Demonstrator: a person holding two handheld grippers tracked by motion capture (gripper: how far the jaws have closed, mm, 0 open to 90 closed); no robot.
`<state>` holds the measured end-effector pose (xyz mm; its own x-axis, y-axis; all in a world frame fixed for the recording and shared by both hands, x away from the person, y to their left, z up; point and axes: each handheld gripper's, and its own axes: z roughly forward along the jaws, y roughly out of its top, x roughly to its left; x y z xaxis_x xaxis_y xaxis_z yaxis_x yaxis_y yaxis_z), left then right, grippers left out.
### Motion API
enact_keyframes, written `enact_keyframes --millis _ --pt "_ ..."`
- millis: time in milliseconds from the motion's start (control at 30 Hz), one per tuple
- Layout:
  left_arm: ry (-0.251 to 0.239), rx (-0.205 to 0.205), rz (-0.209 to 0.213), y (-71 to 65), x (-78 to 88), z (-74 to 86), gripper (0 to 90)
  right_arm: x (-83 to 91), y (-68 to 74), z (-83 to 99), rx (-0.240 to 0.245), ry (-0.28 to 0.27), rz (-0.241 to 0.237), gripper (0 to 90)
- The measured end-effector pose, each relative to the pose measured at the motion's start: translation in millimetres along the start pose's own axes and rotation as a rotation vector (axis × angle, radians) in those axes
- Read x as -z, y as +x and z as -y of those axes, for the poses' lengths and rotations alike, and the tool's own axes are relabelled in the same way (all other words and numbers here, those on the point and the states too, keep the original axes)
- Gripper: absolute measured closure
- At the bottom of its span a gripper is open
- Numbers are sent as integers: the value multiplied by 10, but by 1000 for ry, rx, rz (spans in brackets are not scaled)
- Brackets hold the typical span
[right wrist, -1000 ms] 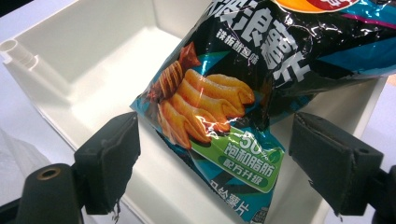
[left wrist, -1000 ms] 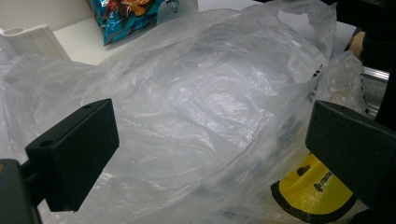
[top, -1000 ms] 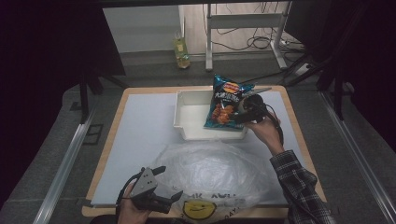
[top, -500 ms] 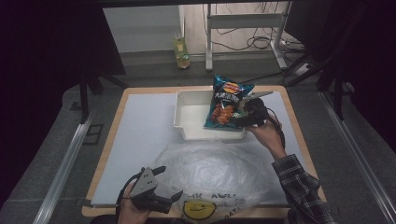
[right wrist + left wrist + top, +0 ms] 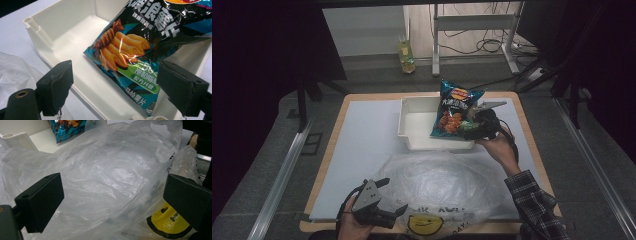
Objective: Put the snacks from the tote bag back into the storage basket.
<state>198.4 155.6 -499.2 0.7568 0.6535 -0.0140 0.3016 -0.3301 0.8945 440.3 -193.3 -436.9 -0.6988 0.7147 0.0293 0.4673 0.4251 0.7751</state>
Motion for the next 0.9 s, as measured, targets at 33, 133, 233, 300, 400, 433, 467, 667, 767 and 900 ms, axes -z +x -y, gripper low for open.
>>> enact_keyframes --millis 33,133,233,300,400,433,467,667,767,900 --pt "1 -1 -1 0 -1 0 31 2 2 5 1 -1 -2 139" --pt "2 -3 -3 0 -3 1 31 10 13 26 10 -5 -1 139" --pt "3 -4 -5 0 -3 2 31 15 15 46 12 -5 0 139" --pt "3 -4 -6 0 -3 2 31 17 20 53 15 -1 0 138" --pt "4 -4 -5 0 -2 2 32 26 31 64 18 -3 1 136" --pt "5 -6 -6 -1 -2 2 32 31 36 67 19 -4 1 136" --pt "9 -7 -6 -3 -5 3 33 37 42 70 21 -4 2 136" --pt "17 -17 -13 -8 -7 4 35 67 71 100 34 0 6 135" --pt "16 -17 -12 -8 -6 4 35 76 82 121 34 3 5 133" --pt "19 -19 -9 -10 -10 7 36 93 101 141 41 6 8 133"
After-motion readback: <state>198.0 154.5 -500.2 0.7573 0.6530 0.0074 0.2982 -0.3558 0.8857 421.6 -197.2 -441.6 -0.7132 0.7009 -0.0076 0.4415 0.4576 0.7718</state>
